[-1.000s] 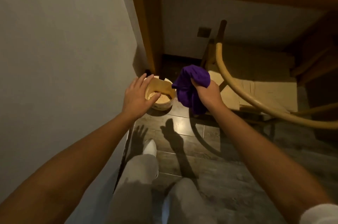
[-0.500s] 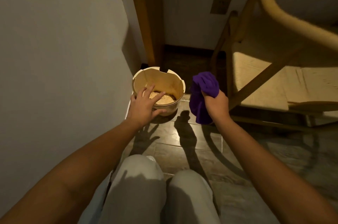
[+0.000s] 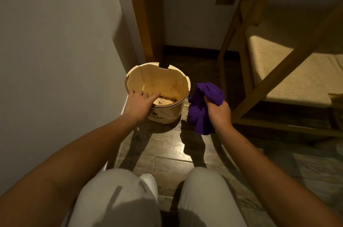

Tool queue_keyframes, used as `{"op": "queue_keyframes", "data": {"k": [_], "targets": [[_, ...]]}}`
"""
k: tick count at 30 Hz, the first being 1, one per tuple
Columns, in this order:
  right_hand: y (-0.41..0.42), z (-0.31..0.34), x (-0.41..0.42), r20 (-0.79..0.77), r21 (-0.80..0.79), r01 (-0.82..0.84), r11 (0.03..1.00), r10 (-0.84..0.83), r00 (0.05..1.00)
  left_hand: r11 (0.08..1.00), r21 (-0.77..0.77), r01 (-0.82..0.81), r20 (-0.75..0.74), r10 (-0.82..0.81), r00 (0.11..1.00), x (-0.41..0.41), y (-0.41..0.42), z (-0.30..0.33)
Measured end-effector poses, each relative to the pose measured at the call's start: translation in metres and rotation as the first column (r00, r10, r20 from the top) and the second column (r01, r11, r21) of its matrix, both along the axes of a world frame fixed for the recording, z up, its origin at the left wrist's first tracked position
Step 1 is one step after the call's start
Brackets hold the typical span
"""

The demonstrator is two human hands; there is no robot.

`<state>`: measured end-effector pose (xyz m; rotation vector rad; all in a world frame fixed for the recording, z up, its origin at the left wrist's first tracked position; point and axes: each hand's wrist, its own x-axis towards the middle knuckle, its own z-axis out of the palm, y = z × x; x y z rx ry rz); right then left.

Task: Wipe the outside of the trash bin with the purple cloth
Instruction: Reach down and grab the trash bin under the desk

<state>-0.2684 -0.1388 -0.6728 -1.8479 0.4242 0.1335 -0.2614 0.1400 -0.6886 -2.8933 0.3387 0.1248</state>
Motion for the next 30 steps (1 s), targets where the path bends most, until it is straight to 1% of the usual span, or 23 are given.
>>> {"op": "queue_keyframes", "data": {"k": [2, 4, 6, 8, 12, 15, 19, 21, 23, 25, 27, 30], "targets": [[-0.003, -0.009, 0.000, 0.006, 0.022, 0.021, 1.000, -0.021, 1.000, 0.999, 0.037, 0.034, -0.020, -0.033, 0.999, 0.006, 0.002, 0.000], [-0.006, -0.017, -0.003, 0.004, 0.047, 0.035, 0.998, -0.036, 0.999, 0.992, 0.051, 0.116, 0.002, -0.116, 0.993, 0.014, 0.003, 0.002], [-0.008, -0.021, -0.006, -0.008, 0.078, 0.046, 0.996, -0.046, 0.999, 0.985, -0.004, 0.175, 0.041, -0.174, 0.984, 0.020, 0.006, 0.009], [-0.010, -0.022, -0.009, -0.019, 0.104, 0.044, 0.994, -0.043, 0.999, 0.975, -0.128, 0.180, 0.069, -0.172, 0.983, 0.025, 0.012, 0.019], [-0.010, -0.017, -0.008, -0.024, 0.151, 0.060, 0.987, -0.057, 0.998, 0.905, -0.421, 0.067, 0.015, -0.067, 0.998, 0.027, 0.012, 0.053], [-0.010, -0.007, -0.008, 0.001, 0.154, 0.073, 0.985, -0.074, 0.997, 0.836, -0.548, 0.024, 0.007, -0.024, 1.000, 0.016, 0.001, 0.079], [-0.006, 0.034, 0.007, 0.041, 0.172, 0.069, 0.983, -0.077, 0.996, 0.791, -0.612, 0.010, 0.084, 0.052, 0.995, -0.007, -0.005, 0.122], [-0.002, 0.060, 0.020, 0.092, 0.190, 0.057, 0.980, -0.076, 0.993, 0.780, -0.625, 0.014, 0.111, 0.071, 0.991, -0.016, -0.009, 0.144], [-0.003, 0.084, 0.029, 0.148, 0.204, 0.032, 0.978, -0.064, 0.987, 0.751, -0.660, 0.022, 0.129, 0.085, 0.988, -0.024, -0.018, 0.161], [-0.001, 0.101, 0.030, 0.193, 0.231, 0.008, 0.973, -0.054, 0.980, 0.712, -0.701, 0.027, 0.180, 0.140, 0.974, -0.034, -0.024, 0.174], [-0.001, 0.110, 0.027, 0.207, 0.274, -0.003, 0.962, -0.056, 0.977, 0.672, -0.740, 0.013, 0.219, 0.222, 0.950, -0.037, -0.030, 0.183], [-0.005, 0.117, 0.019, 0.170, 0.349, 0.003, 0.937, -0.066, 0.983, 0.587, -0.807, -0.067, 0.159, 0.325, 0.932, -0.036, -0.037, 0.191]]}}
